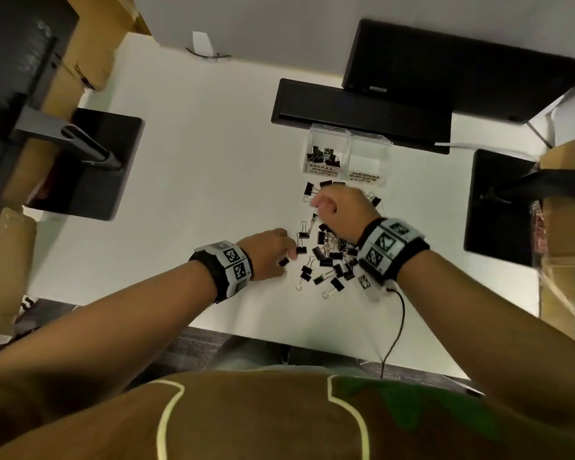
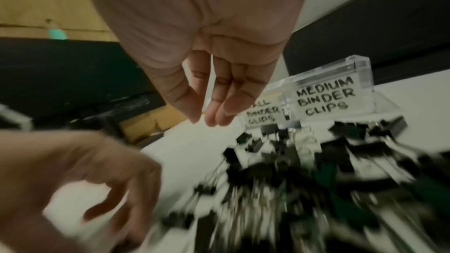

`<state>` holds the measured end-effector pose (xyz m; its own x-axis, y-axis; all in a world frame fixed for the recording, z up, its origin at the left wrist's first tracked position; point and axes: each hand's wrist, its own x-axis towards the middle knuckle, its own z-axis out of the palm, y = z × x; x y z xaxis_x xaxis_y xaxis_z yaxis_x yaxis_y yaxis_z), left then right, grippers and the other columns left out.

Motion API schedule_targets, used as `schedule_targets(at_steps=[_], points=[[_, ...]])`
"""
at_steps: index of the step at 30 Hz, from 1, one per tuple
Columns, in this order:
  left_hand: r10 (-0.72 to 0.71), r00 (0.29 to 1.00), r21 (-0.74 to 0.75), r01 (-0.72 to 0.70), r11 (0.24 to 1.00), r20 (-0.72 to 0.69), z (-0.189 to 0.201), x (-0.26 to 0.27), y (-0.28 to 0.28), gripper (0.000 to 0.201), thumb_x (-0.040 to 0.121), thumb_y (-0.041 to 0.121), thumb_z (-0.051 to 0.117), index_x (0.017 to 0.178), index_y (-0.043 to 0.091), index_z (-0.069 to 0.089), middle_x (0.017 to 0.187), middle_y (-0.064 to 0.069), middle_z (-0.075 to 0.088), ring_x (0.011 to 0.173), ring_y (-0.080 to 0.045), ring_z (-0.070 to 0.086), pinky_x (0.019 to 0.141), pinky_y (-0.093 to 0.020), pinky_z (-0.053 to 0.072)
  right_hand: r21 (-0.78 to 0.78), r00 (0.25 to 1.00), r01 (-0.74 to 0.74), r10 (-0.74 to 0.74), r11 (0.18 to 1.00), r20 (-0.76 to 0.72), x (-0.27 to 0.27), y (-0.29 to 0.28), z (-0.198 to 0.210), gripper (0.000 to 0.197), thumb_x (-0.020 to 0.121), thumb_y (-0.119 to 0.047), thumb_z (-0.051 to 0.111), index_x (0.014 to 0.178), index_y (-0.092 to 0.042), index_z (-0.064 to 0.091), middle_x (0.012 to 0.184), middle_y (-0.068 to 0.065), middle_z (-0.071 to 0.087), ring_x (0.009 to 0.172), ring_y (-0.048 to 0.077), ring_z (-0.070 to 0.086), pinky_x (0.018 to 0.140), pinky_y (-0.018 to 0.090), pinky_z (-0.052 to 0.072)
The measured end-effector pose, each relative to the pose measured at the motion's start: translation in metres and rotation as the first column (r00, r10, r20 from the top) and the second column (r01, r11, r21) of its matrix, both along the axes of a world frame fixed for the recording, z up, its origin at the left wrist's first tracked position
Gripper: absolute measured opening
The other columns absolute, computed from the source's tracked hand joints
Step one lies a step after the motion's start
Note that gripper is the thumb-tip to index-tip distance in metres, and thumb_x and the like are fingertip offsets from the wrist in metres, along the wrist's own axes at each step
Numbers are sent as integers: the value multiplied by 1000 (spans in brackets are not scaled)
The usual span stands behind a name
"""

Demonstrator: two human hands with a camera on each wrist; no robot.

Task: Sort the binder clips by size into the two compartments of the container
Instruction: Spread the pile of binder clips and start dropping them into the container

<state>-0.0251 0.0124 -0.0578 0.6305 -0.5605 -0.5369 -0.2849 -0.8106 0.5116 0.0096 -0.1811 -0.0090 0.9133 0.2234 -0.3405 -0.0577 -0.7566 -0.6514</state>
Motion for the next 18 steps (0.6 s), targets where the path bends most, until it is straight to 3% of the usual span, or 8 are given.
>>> schedule_targets(at_steps=[4, 9, 12, 15, 18], points=[[-30, 999, 33, 29, 999, 22, -6, -7, -1, 31, 85, 10, 62, 115, 12, 58, 114, -5, 49, 92, -26, 59, 77, -33, 48, -82, 970, -214, 201, 973, -137, -52, -2, -14, 24, 88, -5, 52, 104, -12, 68, 92, -4, 55, 78, 11, 55, 75, 27, 47], [-62, 987, 30, 59, 998, 148, -7, -13, -3, 27, 86, 22, 62, 109, 10, 57, 111, -7, 52, 99, -25, 54, 81, -37, 49, -228, 944, -313, 275, 922, -183, -89, -7, -39, 25, 88, -15, 54, 112, -14, 60, 118, 1, 51, 110, 18, 50, 87, 34, 48], [11, 988, -7, -10, 1000, 156, -4, -16, -8, 20, 84, 21, 55, 101, 11, 53, 96, -5, 57, 90, -24, 53, 74, -36, 47, -242, 949, -312, 290, 919, -125, -94, -6, -44, 25, 89, -19, 56, 113, -14, 58, 119, 1, 49, 115, 18, 45, 82, 33, 45], [89, 991, -30, -87, 996, 98, -1, -18, -17, 10, 87, 18, 48, 93, 13, 42, 75, 5, 48, 72, -22, 47, 63, -30, 34, -231, 943, -333, 322, 914, -84, -96, -3, -49, 22, 88, -15, 57, 110, -11, 59, 117, 3, 51, 115, 19, 44, 79, 29, 42], [83, 991, -11, -82, 997, 105, 0, -22, -23, 11, 93, 19, 38, 97, 11, 44, 80, -1, 52, 70, -24, 47, 64, -30, 33, -226, 948, -318, 313, 921, -62, -96, 0, -53, 20, 89, -14, 56, 108, -10, 59, 116, 4, 54, 116, 21, 43, 86, 32, 44]])
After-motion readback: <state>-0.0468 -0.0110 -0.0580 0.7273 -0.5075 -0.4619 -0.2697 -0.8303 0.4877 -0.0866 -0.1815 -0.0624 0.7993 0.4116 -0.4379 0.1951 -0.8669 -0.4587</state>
